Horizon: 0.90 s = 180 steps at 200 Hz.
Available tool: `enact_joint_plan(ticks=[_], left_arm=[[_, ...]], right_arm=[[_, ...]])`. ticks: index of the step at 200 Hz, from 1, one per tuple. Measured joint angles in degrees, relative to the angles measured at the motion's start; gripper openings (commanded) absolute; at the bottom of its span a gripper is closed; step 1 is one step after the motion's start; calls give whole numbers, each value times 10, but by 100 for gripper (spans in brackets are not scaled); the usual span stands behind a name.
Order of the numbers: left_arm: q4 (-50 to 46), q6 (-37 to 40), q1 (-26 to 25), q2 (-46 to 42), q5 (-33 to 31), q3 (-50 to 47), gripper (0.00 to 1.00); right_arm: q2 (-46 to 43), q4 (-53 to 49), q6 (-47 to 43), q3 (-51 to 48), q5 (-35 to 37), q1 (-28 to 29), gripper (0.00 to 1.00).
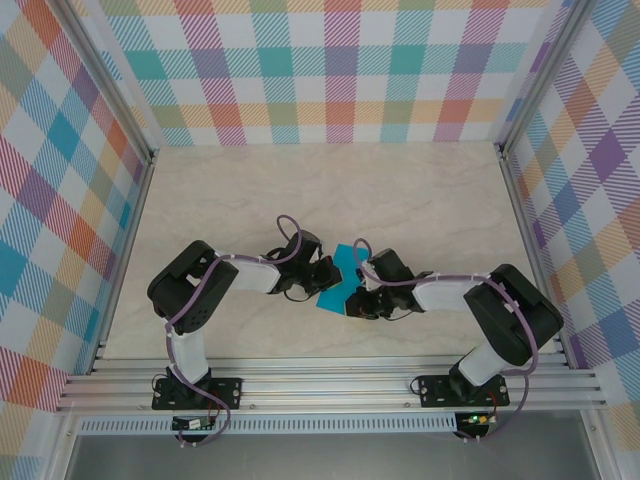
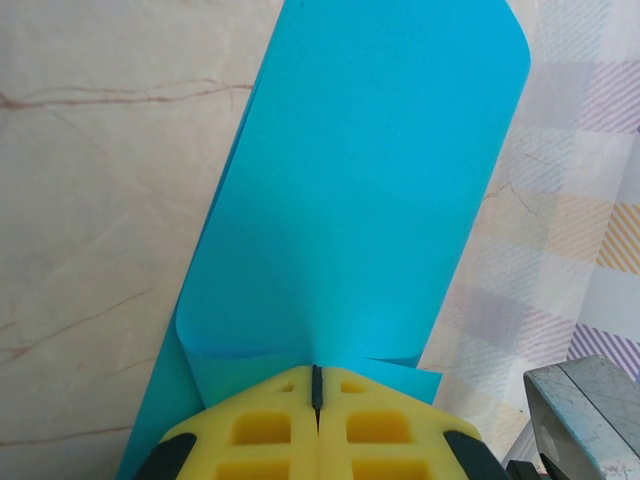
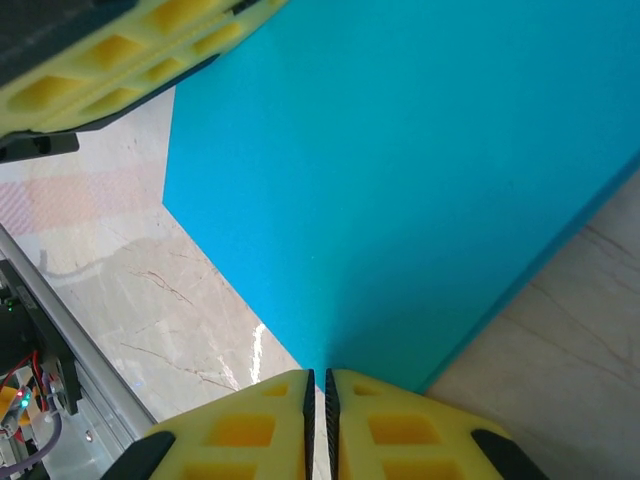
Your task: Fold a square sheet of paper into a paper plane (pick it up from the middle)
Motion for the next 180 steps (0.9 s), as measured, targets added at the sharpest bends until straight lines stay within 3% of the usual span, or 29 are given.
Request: enact_joint_plan(ticks=[106,180], left_arm=[[0,0,0,0,0,0,0],[0,0,0,0,1,0,0]], right_arm=[[-99,-72,23,-17,22,-4,15],[-4,-38,59,53,23,-4,13]])
